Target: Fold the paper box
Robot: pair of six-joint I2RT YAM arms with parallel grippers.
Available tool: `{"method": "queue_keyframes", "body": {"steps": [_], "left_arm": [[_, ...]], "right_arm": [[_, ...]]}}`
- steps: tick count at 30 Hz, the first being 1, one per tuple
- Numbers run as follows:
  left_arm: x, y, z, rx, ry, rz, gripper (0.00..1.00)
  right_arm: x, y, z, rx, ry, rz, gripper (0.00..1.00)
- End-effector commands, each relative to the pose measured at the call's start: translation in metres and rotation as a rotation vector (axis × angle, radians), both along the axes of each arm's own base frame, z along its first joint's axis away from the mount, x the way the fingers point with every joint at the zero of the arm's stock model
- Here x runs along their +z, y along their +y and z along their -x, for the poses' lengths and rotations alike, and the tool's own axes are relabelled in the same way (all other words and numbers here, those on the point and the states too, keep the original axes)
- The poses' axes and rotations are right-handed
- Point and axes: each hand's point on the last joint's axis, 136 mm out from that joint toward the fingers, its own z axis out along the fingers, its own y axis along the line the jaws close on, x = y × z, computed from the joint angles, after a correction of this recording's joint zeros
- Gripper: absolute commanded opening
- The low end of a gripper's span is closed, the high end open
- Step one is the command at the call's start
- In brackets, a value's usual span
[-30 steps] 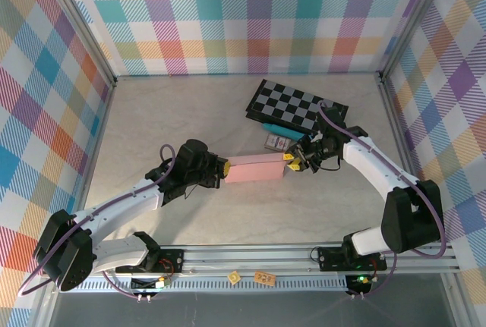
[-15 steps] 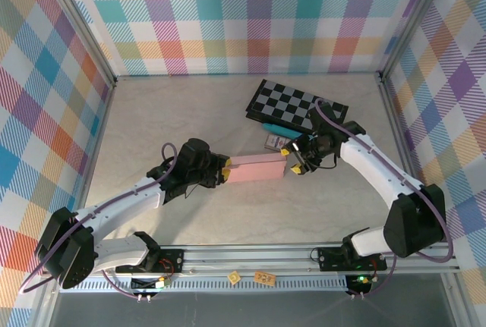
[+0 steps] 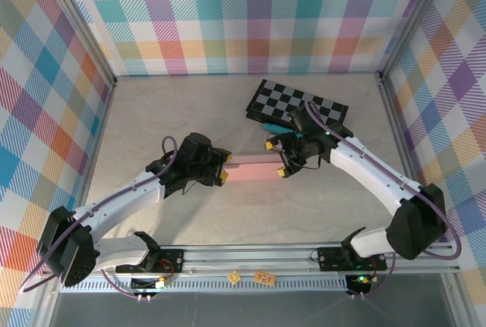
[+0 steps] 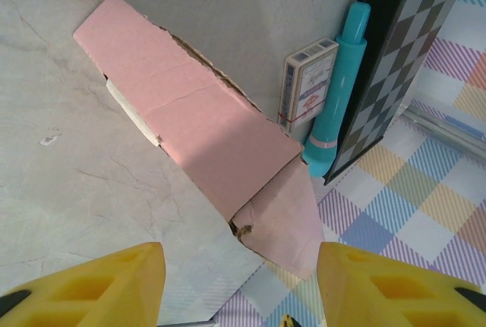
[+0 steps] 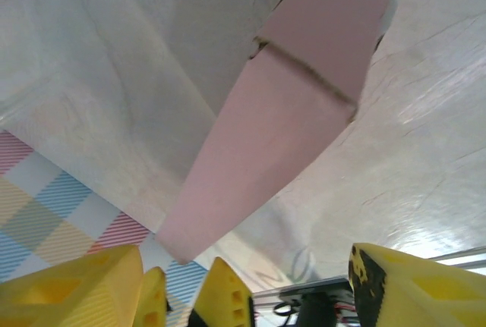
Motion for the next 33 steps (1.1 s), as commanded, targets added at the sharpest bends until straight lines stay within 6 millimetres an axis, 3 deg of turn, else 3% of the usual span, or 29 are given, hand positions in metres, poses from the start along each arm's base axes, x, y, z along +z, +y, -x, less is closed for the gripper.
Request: {"method": "queue_keyframes", "body": {"steps": [1,9,13,16,24,33], "left_arm": [[0.021,0.011,-0.004,-0.012,-0.031,-0.006,0.54],[0.062,0.054,-0.023,-0.236,-0.197,-0.273,0.49],[0.087,0.066,-0.027,-0.396,-0.348,-0.426,0.44],[0.09,0.075,-0.023,-0.458,-0.383,-0.511,0.43],[0.089,0.079,-0.011,-0.489,-0.404,-0.528,0.37],[0.098,0.083,-0.008,-0.509,-0.439,-0.561,0.36]], "right_arm": [[-0.004,0.011,-0.002,-0.107,0.08,-0.006,0.77],[-0.023,0.03,-0.009,-0.142,0.119,0.002,0.77],[-0.035,0.035,-0.016,-0.15,0.114,0.016,0.76],[-0.044,0.04,-0.021,-0.147,0.102,0.002,0.74],[-0.055,0.046,-0.023,-0.087,0.087,0.058,0.53],[-0.066,0.05,-0.016,-0.032,0.083,0.092,0.43]]}}
